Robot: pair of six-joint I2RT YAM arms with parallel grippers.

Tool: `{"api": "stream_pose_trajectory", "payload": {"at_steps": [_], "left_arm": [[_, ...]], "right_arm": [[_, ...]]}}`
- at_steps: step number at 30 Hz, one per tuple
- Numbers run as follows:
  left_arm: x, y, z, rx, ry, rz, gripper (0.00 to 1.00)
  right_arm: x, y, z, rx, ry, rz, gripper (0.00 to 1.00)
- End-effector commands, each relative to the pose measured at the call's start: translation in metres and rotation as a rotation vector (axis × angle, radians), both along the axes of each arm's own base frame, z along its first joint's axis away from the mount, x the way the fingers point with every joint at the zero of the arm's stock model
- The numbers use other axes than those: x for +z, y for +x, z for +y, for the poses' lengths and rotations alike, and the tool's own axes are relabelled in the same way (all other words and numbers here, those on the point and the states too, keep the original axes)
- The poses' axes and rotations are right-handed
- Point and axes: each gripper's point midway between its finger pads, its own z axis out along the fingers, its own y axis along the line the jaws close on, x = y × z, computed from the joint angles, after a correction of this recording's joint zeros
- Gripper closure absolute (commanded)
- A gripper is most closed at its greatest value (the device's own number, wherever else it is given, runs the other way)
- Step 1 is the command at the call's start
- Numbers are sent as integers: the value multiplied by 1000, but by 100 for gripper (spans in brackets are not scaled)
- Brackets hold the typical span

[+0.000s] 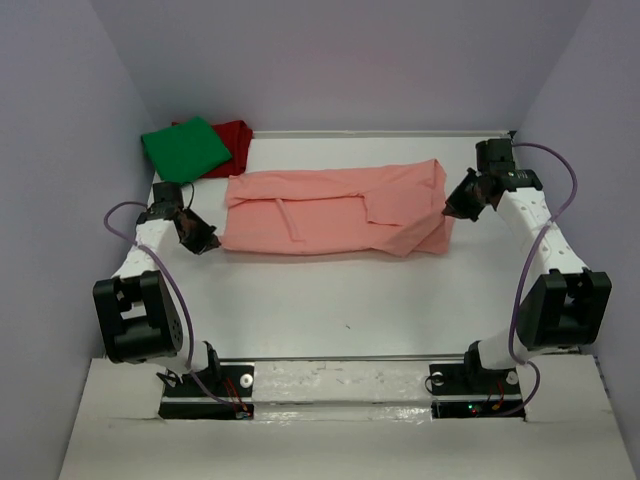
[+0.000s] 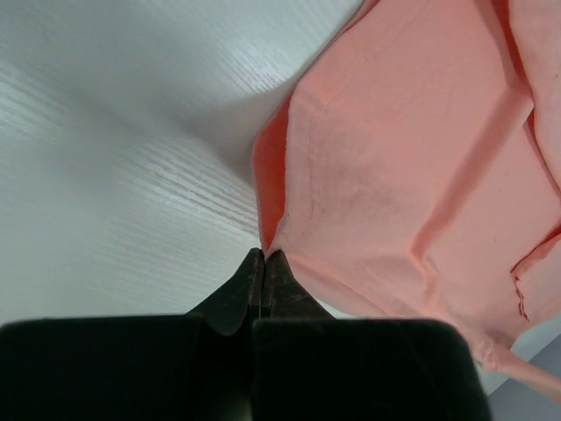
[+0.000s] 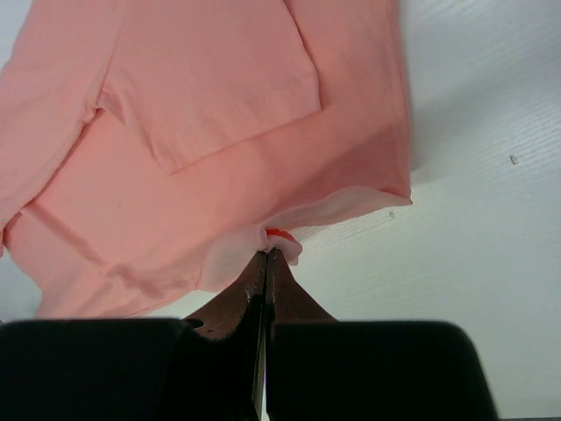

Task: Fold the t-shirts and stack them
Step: Grap the side of the flattened tshirt closest away from the robot with both arms, then fold the other side of the tshirt into a rectangle

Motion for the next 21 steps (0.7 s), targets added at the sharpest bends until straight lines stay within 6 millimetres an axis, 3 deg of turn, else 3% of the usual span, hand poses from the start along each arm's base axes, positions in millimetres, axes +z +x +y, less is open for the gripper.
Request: {"api": "stream_pose_trajectory", "payload": {"at_steps": [1,11,21], "left_arm": [[14,14,11,-4,30,-28,100],[17,44,21,-1,42,-30,100],[24,72,31,-4,70,-41,100]], "right_arm": [[28,25,-6,5,-32,-82,100],[33,64,-5,18,-36,-101,100],[25,89,-5,28,-47,-94,100]]}}
